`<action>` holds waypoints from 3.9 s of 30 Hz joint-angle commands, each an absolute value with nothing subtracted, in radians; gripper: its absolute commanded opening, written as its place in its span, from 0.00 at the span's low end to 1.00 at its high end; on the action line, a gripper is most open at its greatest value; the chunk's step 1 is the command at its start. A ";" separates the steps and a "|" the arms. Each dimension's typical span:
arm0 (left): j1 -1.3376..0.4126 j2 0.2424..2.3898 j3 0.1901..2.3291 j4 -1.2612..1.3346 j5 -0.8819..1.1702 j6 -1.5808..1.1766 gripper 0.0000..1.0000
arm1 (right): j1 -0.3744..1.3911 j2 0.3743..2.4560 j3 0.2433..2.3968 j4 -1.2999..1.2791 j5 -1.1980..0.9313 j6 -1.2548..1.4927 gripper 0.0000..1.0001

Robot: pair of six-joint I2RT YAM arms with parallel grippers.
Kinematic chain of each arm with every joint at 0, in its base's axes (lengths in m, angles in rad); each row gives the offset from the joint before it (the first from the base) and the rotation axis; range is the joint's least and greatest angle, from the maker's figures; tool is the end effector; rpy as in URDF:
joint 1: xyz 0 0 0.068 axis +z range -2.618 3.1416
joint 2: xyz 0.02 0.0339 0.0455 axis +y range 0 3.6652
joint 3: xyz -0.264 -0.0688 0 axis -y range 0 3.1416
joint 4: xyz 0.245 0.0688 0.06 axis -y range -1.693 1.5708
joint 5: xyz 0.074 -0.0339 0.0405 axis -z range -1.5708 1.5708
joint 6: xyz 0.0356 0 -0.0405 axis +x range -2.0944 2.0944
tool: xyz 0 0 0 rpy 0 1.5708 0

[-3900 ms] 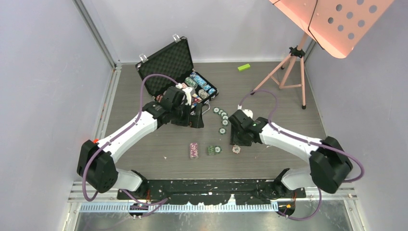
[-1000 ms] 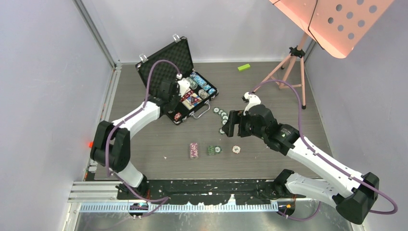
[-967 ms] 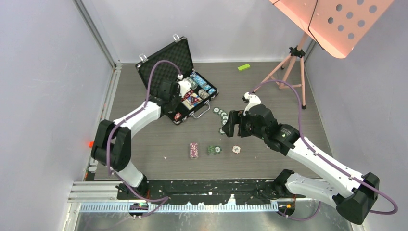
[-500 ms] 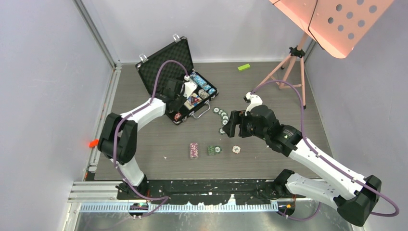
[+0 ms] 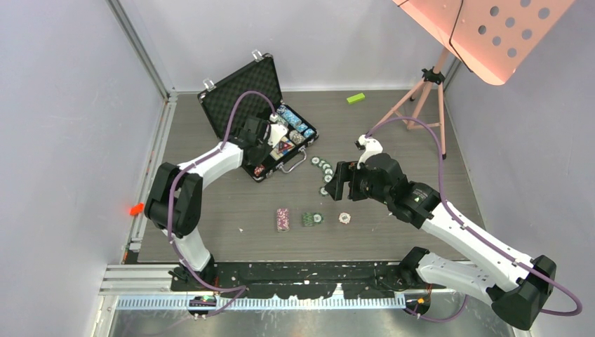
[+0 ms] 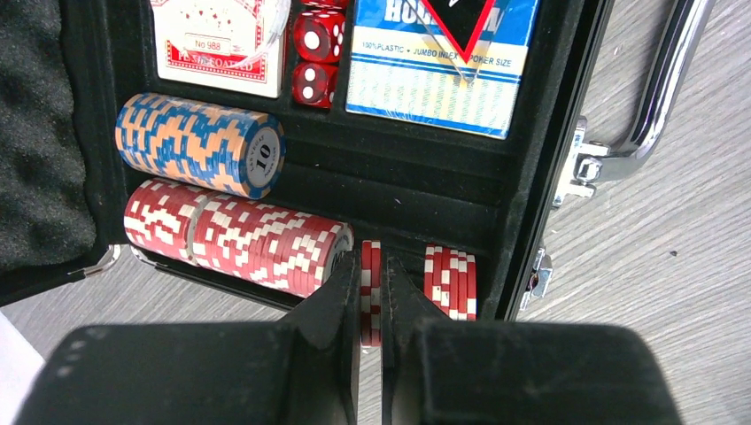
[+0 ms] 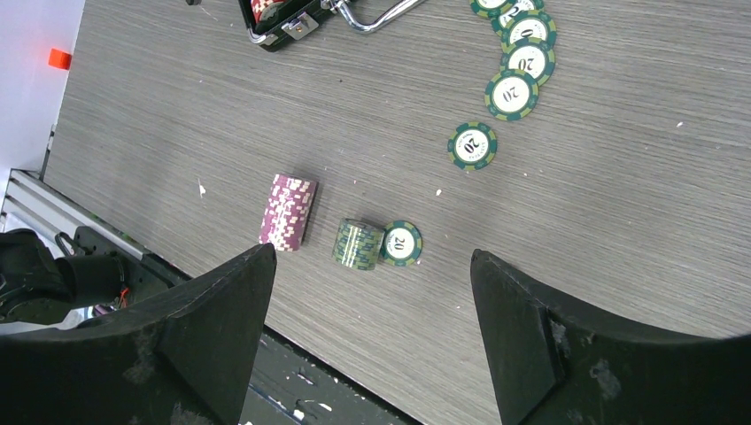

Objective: Pack up texas hold em set

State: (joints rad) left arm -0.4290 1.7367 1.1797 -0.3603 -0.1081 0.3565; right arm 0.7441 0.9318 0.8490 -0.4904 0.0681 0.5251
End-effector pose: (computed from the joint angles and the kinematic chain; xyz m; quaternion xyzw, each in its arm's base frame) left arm 0.3379 -0.1503 0.2084 0.3459 0.8803 0.0395 0.3221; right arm 0.1515 0.1362 0.3055 -0.0797 0.8742 0.2594 0.4027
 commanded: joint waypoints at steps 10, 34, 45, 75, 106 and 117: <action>-0.426 1.715 1.209 -0.414 -0.101 0.350 0.23 | 0.743 0.924 0.864 -0.468 0.050 0.523 0.87; -0.428 1.378 1.114 -0.347 0.059 0.138 1.00 | 0.743 1.240 0.894 -0.762 0.243 0.704 0.92; -0.426 1.160 0.918 -0.278 -0.213 -0.282 1.00 | 0.743 1.411 0.915 -0.787 0.295 0.727 0.79; -0.405 1.142 0.914 -0.337 -0.072 -0.485 1.00 | 0.746 1.584 0.829 -0.595 0.161 0.770 0.29; -0.530 1.752 1.056 0.164 1.015 -1.081 0.71 | 0.756 1.156 0.866 -0.423 -0.083 0.562 0.20; -0.575 1.799 1.087 0.119 1.039 -1.058 0.60 | 0.756 1.140 0.880 -0.417 -0.074 0.551 0.20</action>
State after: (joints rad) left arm -0.5526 1.7885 1.0370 0.1150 0.9913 -1.0683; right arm 0.7509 1.1561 0.8307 -0.4488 -0.0734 0.5735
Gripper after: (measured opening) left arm 0.610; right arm 0.465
